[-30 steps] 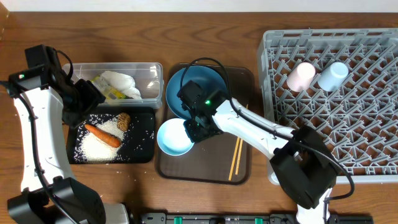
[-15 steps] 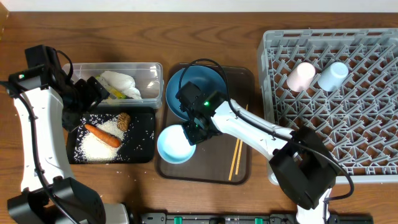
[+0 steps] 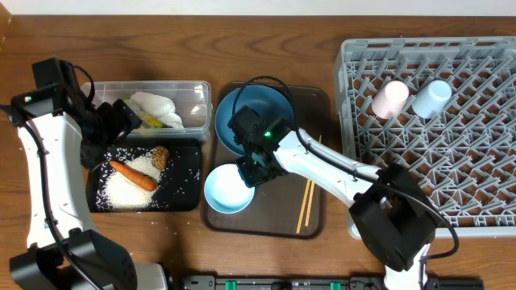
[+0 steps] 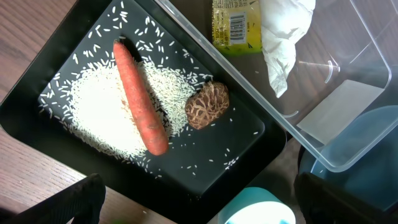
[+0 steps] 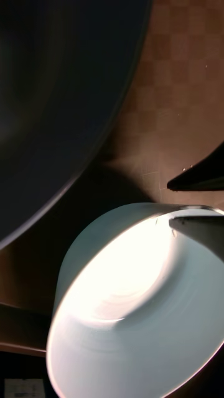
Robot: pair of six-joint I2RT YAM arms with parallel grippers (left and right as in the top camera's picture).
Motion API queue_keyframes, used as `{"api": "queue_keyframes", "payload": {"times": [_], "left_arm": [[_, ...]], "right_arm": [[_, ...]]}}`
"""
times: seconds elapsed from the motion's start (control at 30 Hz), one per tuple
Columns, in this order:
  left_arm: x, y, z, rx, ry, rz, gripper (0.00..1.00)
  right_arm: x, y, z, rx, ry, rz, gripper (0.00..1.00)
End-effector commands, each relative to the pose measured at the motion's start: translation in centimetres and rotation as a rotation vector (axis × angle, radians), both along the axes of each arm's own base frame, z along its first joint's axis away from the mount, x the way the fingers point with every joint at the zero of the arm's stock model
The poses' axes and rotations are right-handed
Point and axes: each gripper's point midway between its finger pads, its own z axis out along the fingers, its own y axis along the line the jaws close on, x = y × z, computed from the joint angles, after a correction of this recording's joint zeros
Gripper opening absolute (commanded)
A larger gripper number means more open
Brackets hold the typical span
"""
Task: Sort waste into correct bins and load items into the dishwasher rack
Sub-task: 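Lower the right gripper onto the light-blue bowl rim and grasp it, then lift the light-blue bowl and carry it right over the rack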
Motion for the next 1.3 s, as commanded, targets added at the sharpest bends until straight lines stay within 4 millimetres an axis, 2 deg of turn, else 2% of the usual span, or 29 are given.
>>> {"api": "queue_keyframes", "payload": {"times": [0.0,0.1,0.63,0.8,0.87,0.9,1.1,1.27], "left_arm": [[-0.2,0.2,0.4,0.011,-0.011,0.005,0.98],[-0.2,0.2,0.4,0.011,-0.011,0.005,0.98],[-0.2,0.2,0.4,0.011,-0.011,0.005,0.98],[-0.2,0.2,0.5,0.011,-0.011,0.005,0.98],[-0.2,0.2,0.5,0.011,-0.011,0.005,0.98],[-0.2,0.2,0.5,0.011,-0.011,0.005,0.98],[-0.2,0.2,0.4,0.011,-0.011,0.005,0.98],[-0.2,0.2,0.4,0.011,-0.011,0.005,0.98]], "right_arm": [[-0.4,0.1,-0.6,-0.014,0.007,0.005,0.06],[-0.6,0.2,-1.4,-0.025,0.02,0.007,0.08],[-0.5,0.1,-2.0,-0.03,0.035,-0.007,0.1],[-0.8,0.2,-2.9,-0.028,0.066,-0.006,0.08],[-0.7,0.1,-3.1,-0.018,0.088,-0.014,0.04],[-0.6,0.0,-3.1,-0.011,0.097,-0.022,0.01],[-0.3,0.0,-2.8,0.02,0.122,-0.037,0.01],[0.2,0.5,-1.5,0.028,0.111,-0.013,0.01]]}}
